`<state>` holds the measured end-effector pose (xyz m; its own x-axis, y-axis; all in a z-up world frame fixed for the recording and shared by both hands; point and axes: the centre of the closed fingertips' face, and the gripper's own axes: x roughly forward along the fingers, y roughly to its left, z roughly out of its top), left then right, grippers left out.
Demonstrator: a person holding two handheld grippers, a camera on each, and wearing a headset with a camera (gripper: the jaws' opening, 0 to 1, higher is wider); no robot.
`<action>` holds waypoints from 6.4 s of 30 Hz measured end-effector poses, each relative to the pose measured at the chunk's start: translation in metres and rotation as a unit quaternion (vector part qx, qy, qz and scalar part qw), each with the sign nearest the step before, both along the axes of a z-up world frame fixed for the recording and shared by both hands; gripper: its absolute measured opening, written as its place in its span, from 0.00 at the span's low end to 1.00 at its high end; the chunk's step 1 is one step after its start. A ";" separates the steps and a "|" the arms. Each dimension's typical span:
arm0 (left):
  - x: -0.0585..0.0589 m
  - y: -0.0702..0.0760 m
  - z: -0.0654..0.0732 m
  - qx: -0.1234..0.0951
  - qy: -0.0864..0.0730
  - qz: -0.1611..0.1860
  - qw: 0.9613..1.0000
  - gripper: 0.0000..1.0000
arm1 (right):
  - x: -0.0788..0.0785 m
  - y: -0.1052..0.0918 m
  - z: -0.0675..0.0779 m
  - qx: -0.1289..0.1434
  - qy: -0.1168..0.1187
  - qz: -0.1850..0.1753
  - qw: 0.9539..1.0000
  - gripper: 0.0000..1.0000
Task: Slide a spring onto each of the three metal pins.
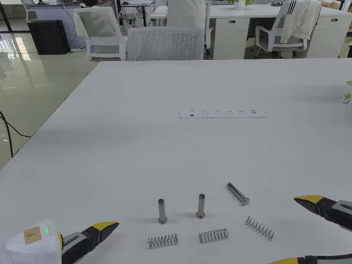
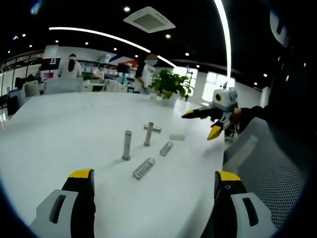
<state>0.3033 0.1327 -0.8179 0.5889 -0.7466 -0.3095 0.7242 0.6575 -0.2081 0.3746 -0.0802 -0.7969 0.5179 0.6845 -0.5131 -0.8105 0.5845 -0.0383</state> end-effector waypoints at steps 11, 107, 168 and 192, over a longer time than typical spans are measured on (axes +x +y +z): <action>0.002 0.001 0.002 -0.003 -0.001 0.006 1.000 0.98 | 0.031 0.009 0.013 -0.030 0.009 -0.016 0.999 0.49; 0.001 0.001 -0.001 -0.005 0.008 0.005 1.000 0.97 | 0.030 0.021 -0.008 -0.063 0.062 0.002 0.996 0.73; 0.001 0.004 -0.003 -0.007 0.014 0.010 1.000 0.94 | 0.097 0.061 -0.053 -0.167 0.126 -0.041 0.977 0.12; 0.002 0.005 -0.001 -0.013 0.013 0.013 1.000 0.94 | 0.096 0.059 -0.069 -0.190 0.170 -0.074 0.964 0.07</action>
<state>0.3054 0.1378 -0.8189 0.6003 -0.7388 -0.3062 0.7009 0.6704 -0.2434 0.4706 -0.0214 -0.8655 0.3531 0.3454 -0.8695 -0.7231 0.6904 -0.0194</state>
